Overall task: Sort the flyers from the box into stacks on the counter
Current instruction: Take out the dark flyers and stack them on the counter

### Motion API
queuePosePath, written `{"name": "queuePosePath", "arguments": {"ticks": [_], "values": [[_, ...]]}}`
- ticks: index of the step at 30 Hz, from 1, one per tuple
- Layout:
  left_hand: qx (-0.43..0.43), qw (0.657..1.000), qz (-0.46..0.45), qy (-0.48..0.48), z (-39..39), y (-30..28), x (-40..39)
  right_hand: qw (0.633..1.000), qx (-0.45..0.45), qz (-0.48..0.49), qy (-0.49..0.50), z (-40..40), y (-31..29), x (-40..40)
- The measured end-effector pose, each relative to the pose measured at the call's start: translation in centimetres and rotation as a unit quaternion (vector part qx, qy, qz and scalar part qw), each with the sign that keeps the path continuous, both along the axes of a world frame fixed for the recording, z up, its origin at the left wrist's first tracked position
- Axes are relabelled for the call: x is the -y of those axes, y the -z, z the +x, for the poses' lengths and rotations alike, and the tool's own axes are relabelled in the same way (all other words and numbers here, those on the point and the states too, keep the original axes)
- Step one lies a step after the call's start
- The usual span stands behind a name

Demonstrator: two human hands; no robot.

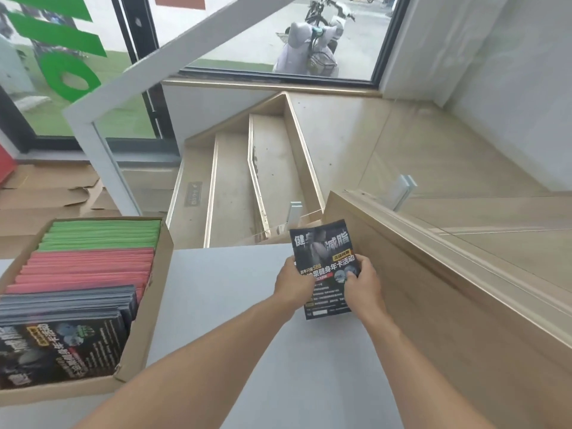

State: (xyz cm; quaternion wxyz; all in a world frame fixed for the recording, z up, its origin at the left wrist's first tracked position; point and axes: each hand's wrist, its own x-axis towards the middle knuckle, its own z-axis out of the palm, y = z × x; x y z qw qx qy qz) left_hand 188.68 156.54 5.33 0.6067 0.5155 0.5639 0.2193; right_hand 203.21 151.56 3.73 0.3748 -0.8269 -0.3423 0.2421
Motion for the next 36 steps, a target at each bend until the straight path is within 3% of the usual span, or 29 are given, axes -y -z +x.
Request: {"name": "queuePosePath", "arguments": {"ticks": [4,8,13,21,31,36], "values": [[-0.012,0.999,-0.01,0.039,1.7,0.6,-1.9,0.997,0.069,-0.04,0.003,1.9,0.9,-1.5],[-0.056,0.995,-0.023,0.078,1.9,1.7,-2.3,0.983,0.109,-0.141,-0.032,2.3,2.4,-1.6],[-0.016,0.993,-0.089,0.07,2.1,2.6,-1.5,0.975,0.075,-0.201,-0.06,2.3,3.9,-1.9],[-0.005,0.987,-0.136,0.088,3.1,1.4,-2.3,0.957,0.097,-0.24,-0.133,2.8,2.8,-3.2],[0.008,0.99,-0.117,0.08,2.5,0.6,-2.0,0.954,0.132,-0.229,-0.143,2.2,1.8,-2.9],[0.026,0.999,0.027,-0.035,-3.5,-0.6,0.6,0.969,0.173,-0.065,-0.166,-3.5,-0.2,-3.8]]}}
